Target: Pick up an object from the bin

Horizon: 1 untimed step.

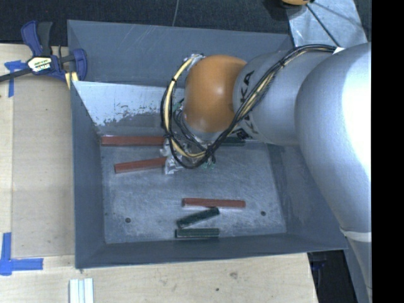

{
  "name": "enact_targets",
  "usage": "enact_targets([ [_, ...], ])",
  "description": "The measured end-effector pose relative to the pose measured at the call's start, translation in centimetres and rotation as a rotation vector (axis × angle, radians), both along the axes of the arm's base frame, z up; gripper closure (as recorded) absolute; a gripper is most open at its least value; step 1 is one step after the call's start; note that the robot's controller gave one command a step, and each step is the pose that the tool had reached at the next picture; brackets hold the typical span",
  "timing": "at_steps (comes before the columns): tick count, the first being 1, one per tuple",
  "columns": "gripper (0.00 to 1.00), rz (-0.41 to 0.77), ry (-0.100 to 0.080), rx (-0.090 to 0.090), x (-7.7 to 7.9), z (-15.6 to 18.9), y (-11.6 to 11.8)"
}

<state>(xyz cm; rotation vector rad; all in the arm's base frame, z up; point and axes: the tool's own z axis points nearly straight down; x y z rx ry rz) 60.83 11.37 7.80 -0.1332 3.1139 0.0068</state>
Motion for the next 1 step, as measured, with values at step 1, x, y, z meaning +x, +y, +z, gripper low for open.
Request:
enact_targets([
  [1, 1.00, 0.039, 0.018, -0.005, 0.93, 14.58, 0.00],
])
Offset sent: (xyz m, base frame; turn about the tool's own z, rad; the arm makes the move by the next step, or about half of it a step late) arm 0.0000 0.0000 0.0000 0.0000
